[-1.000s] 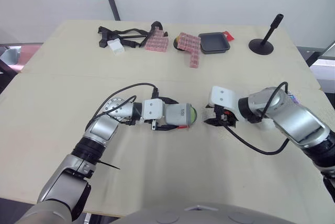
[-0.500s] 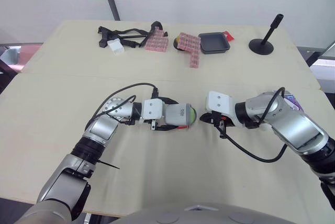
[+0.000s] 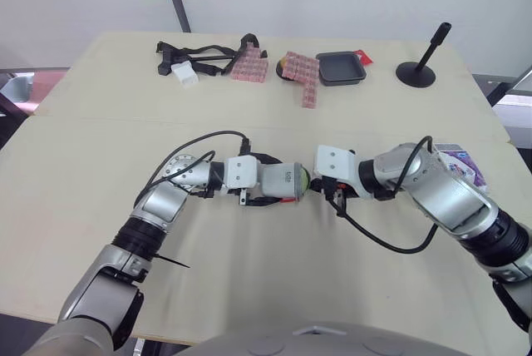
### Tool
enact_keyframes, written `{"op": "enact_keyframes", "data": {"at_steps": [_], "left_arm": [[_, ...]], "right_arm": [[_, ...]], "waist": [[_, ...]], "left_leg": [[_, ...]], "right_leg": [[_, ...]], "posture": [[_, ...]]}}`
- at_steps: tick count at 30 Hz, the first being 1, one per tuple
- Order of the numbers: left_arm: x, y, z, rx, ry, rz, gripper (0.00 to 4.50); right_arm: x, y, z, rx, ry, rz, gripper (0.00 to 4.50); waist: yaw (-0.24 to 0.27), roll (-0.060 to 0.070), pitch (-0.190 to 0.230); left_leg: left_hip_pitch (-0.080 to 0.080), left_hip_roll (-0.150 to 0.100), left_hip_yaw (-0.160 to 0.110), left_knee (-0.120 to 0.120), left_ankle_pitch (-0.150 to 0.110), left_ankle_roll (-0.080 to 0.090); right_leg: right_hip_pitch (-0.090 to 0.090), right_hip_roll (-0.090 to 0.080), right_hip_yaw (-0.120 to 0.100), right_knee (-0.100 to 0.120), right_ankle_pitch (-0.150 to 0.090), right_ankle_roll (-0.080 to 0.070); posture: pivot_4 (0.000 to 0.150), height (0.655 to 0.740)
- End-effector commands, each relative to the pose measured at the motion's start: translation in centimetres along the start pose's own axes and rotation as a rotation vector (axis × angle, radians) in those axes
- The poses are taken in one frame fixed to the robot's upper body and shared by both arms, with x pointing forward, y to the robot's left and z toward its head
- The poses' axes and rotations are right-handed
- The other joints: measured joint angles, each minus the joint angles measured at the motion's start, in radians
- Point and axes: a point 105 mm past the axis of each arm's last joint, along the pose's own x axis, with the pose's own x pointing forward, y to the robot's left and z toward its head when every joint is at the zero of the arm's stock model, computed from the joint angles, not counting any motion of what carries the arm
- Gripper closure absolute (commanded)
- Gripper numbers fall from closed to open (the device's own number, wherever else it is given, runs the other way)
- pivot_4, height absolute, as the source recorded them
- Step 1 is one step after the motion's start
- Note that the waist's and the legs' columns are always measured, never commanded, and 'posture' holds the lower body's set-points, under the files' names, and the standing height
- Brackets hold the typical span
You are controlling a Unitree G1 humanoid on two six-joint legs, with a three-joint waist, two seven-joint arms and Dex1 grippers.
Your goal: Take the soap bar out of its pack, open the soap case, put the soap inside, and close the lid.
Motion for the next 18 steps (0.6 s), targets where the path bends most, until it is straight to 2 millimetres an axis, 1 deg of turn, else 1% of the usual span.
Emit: {"op": "enact_keyframes", "data": {"at_steps": [1,3,5,7,8,9,10,12,13,15,16,18], "left_arm": [[0.0,0.7,1.4,0.062,-0.042,0.015,1.03],[-0.2,0.7,1.2,0.064,-0.035,0.022,1.03],[-0.3,0.8,1.1,0.074,-0.028,0.028,1.03],[-0.4,0.9,1.1,0.077,-0.031,0.038,1.03],[-0.4,0.9,1.1,0.082,-0.035,0.041,1.03],[-0.4,0.9,1.1,0.087,-0.037,0.043,1.03],[-0.3,0.9,1.2,0.093,-0.04,0.043,1.03],[-0.2,0.9,1.5,0.099,-0.062,0.051,1.03],[-0.2,0.9,1.8,0.103,-0.074,0.057,1.03],[0.0,0.9,2.3,0.118,-0.096,0.067,1.03],[0.1,0.9,2.4,0.122,-0.101,0.069,1.03],[0.3,0.9,2.8,0.138,-0.119,0.081,1.03]], "right_arm": [[-0.9,-0.5,1.0,-0.051,-0.027,-0.03,4.48],[-1.9,-1.1,0.4,0.007,-0.031,-0.06,4.48],[-3.1,-1.7,0.0,0.064,-0.072,-0.084,4.48],[-4.3,-1.7,-0.6,0.125,-0.1,-0.076,4.48],[-4.9,-1.4,-0.9,0.182,-0.115,-0.058,4.48],[-5.3,-1.1,-1.2,0.238,-0.129,-0.047,4.08],[-5.7,-0.9,-1.3,0.292,-0.147,-0.039,3.94],[-6.2,0.1,-1.6,0.42,-0.208,0.0,3.32],[-6.3,0.8,-1.7,0.475,-0.234,0.024,2.9],[-6.5,2.1,-1.8,0.612,-0.296,0.07,2.49],[-6.5,2.4,-1.7,0.654,-0.313,0.081,2.02],[-6.4,3.0,-2.1,0.797,-0.363,0.084,1.35]], "waist": [[-0.001,0.0,0.0],[0.0,0.0,0.0],[0.003,0.0,0.0],[0.007,0.0,0.0],[0.008,0.0,0.0],[0.008,0.0,0.0],[0.009,0.0,0.0],[0.008,0.0,0.0],[0.009,0.0,0.0],[0.011,0.0,0.0],[0.011,0.0,0.0],[0.011,0.0,0.0]], "left_leg": [[0.0,0.0,0.0,0.0,0.0,0.0],[0.0,0.0,0.0,0.0,0.0,0.0],[0.0,0.0,0.0,0.0,0.0,0.0],[-0.001,0.0,0.0,0.0,0.0,0.0],[-0.001,0.0,0.0,0.0,0.0,0.0],[-0.001,0.0,0.0,0.0,0.0,0.0],[-0.001,0.0,0.0,0.0,0.0,0.0],[-0.001,0.0,0.0,0.0,0.0,0.0],[-0.001,0.0,0.0,0.0,0.0,0.0],[-0.001,0.0,0.0,0.0,0.0,0.0],[-0.001,0.0,0.0,0.0,0.0,0.0],[-0.001,0.0,0.0,0.0,0.0,0.0]], "right_leg": [[0.0,0.0,0.0,0.0,0.0,0.0],[0.0,0.0,0.0,0.0,0.0,0.0],[0.0,0.0,0.0,0.0,0.0,0.0],[0.0,-0.001,0.0,-0.001,0.0,0.0],[0.0,-0.001,0.0,-0.001,0.0,0.0],[0.0,0.0,0.0,-0.001,0.0,0.0],[0.0,0.0,0.0,-0.001,0.0,0.0],[0.0,0.0,0.0,-0.001,0.0,0.0],[0.0,0.0,0.0,-0.001,0.0,0.0],[0.0,0.0,0.0,-0.001,0.0,0.0],[0.0,0.0,0.0,-0.001,0.0,0.0],[0.0,0.0,0.0,-0.001,0.0,0.0]], "posture": [[0.15,0.74],[0.15,0.74],[0.15,0.74],[0.15,0.74],[0.15,0.74],[0.15,0.74],[0.15,0.74],[0.15,0.74],[0.15,0.74],[0.15,0.74],[0.15,0.74],[0.15,0.74]]}}
